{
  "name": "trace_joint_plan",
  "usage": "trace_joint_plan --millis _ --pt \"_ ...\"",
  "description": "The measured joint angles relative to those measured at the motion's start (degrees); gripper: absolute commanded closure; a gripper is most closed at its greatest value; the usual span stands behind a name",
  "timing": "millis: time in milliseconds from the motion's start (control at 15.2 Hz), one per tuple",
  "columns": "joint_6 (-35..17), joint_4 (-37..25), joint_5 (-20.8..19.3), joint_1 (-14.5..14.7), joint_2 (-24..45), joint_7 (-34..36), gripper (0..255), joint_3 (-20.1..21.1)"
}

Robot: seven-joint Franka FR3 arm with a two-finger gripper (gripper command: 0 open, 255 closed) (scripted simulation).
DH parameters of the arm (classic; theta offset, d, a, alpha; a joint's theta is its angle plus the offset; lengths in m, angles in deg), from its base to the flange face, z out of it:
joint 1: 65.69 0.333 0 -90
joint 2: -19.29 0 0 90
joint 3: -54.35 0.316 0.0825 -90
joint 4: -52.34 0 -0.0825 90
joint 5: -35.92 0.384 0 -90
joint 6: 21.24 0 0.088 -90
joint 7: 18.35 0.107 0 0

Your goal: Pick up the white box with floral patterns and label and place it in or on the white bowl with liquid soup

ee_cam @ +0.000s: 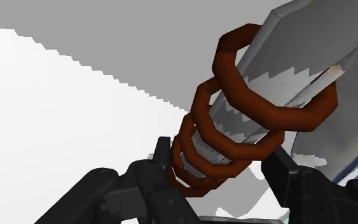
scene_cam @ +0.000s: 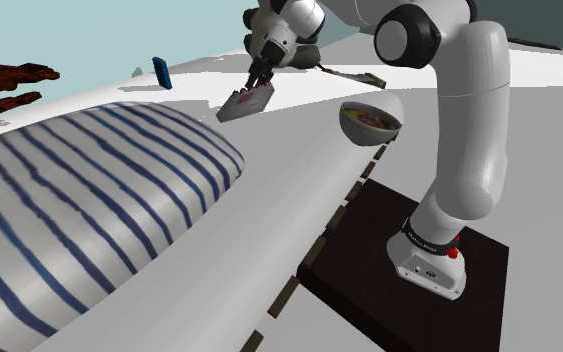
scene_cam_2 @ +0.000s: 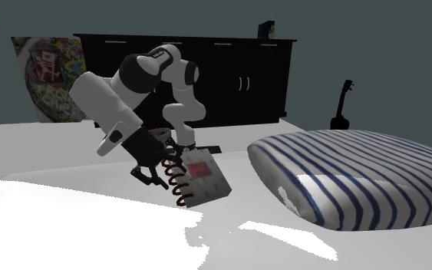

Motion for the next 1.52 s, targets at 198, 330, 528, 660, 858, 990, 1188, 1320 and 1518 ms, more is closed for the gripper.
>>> trace_joint_plan --millis 198,330,528,660,858,990,1188,1320,1518 --pt "1.33 -1.41 -0.33 -0.1 -0.42 1.24 255 -0.09" --pt "2.4 -2.59 -0.53 -0.32 -0.57 2.01 255 -0.18" --pt "3.81 -3.84 -0.84 -0.49 -1.14 3.14 255 -0.31" --pt "4.98 -5.39 -0.96 -0.7 -1.12 4.12 255 -0.33" --pt "6.59 -7.45 -1.09 -1.0 -1.17 5.44 255 -0.37" --pt "7.59 -8.67 -1.17 -1.2 -1.24 6.22 255 -0.4" --pt "9.33 -11.11 -1.16 -1.64 -1.0 7.55 255 -0.4" --pt "10.24 -12.47 -1.15 -1.77 -0.92 8.43 255 -0.35" --pt "10.09 -7.24 -2.25 -1.74 -4.93 6.6 255 -1.21"
